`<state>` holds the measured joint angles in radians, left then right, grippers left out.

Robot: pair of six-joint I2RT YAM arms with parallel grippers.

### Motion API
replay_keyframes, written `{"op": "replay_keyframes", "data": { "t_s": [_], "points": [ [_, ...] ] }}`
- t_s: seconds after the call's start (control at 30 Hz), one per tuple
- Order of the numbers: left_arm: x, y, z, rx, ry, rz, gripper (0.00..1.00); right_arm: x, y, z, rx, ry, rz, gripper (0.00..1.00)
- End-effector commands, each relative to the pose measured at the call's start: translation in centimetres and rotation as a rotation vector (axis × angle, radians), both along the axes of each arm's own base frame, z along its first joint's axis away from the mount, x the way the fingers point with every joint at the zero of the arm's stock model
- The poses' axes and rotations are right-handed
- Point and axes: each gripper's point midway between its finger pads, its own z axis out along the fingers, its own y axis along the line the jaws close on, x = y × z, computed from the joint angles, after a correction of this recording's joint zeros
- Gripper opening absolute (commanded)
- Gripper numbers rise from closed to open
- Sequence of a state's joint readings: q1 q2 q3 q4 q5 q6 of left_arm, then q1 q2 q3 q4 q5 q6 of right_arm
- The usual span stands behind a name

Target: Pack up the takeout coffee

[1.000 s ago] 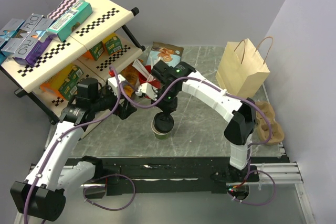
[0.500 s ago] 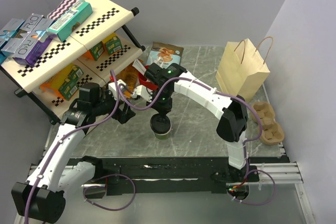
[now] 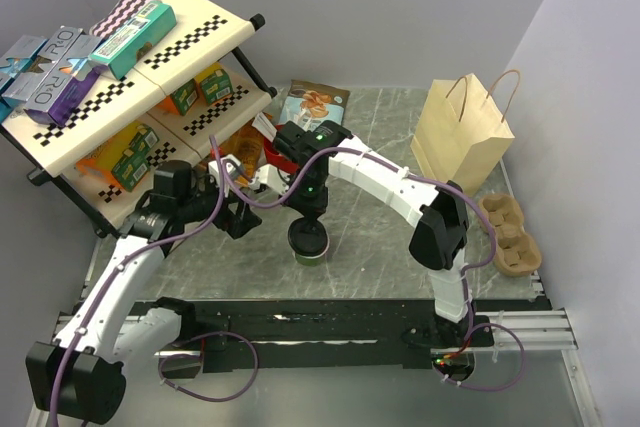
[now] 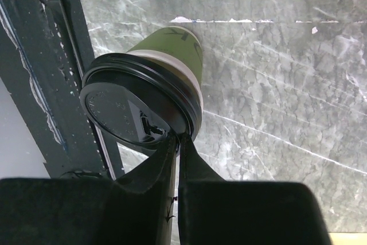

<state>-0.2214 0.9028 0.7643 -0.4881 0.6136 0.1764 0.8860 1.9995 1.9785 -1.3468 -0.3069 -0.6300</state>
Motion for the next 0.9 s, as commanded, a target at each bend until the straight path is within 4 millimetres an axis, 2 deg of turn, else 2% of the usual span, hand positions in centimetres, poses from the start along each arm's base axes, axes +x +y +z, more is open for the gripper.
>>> {"op": "replay_keyframes", "data": {
  "t_s": [0.0,0.13,0.3,0.47,0.87],
  "points": [
    [0.2,-2.0,0.8,-0.055,-0.055,-0.126,0.95,-0.5,-0.8,0.4,-0.057,0.007,-0.025,0.04],
    [0.5,-2.3,0.8,-0.059,-0.045,-0.139,0.94,-0.4,-0.7,1.6,-0.03,-0.016,-0.024,0.0],
    [0.3,-2.3,0.7,-0.061,-0.043,-0.149,0.94,-0.5,-1.2,2.6,-0.013,-0.04,-0.031,0.0],
    [0.1,-2.2,0.7,-0.057,-0.046,-0.149,0.94,-0.8,-1.7,2.7,-0.022,-0.036,-0.034,0.0],
    [-0.5,-2.3,0.9,-0.075,-0.043,-0.15,0.95,-1.1,-1.5,5.1,0.037,-0.051,-0.036,0.0]
  ]
}}
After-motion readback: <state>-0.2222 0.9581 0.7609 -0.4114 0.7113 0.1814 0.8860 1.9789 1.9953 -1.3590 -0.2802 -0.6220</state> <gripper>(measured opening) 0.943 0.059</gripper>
